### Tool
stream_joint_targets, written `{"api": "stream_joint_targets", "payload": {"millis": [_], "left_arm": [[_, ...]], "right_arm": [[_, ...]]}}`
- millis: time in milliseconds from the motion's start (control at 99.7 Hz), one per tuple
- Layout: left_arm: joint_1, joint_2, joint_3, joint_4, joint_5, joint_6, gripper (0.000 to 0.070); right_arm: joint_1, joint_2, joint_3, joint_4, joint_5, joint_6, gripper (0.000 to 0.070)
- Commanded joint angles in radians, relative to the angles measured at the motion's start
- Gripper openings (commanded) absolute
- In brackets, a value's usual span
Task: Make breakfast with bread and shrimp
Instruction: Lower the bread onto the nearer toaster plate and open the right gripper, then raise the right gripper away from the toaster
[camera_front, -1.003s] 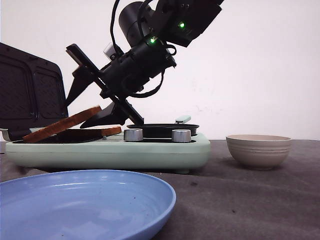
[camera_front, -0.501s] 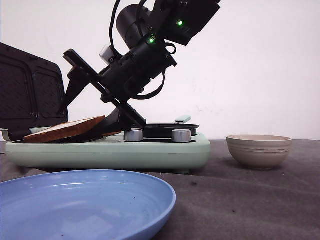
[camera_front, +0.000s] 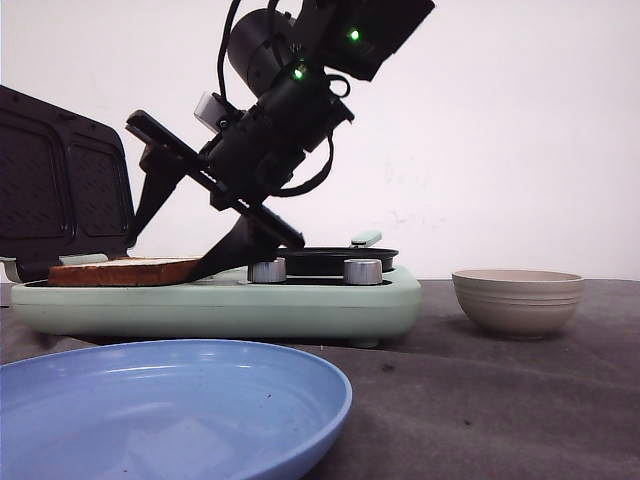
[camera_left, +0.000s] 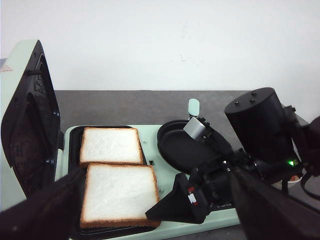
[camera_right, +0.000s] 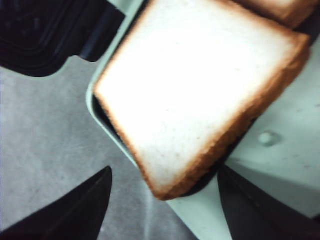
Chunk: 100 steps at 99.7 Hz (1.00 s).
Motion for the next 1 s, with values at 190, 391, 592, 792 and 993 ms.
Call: {"api": "stream_joint_targets", "payload": {"millis": [190, 391, 592, 792, 993], "left_arm": [[-0.002, 0.003, 0.004, 0.010, -0.002, -0.002, 0.0505], [-0.002, 0.003, 0.004, 0.010, -0.003, -0.002, 0.0505], [-0.002, 0.003, 0.004, 0.010, -0.003, 0.006, 0.0505], [-0.002, 0.003, 0.003, 0.010, -0.003, 0.009, 0.0505], [-0.002, 0.003, 0.004, 0.008, -0.003, 0.009, 0.0505]], "right_arm": [[-0.003, 0.013, 0.184, -0.172, 0.040, -0.148, 0.0418], [-0.019, -0.033, 0.229, -0.245, 0.108, -0.225, 0.0416], [-0.059, -0.127, 0.229, -0.337, 0.195, -0.320, 0.0416], [-0.119, -0.245, 0.229, -0.433, 0.225, -0.378, 0.0415], [-0.168, -0.381, 0.223, -0.450, 0.225, -0.416, 0.0399]]}}
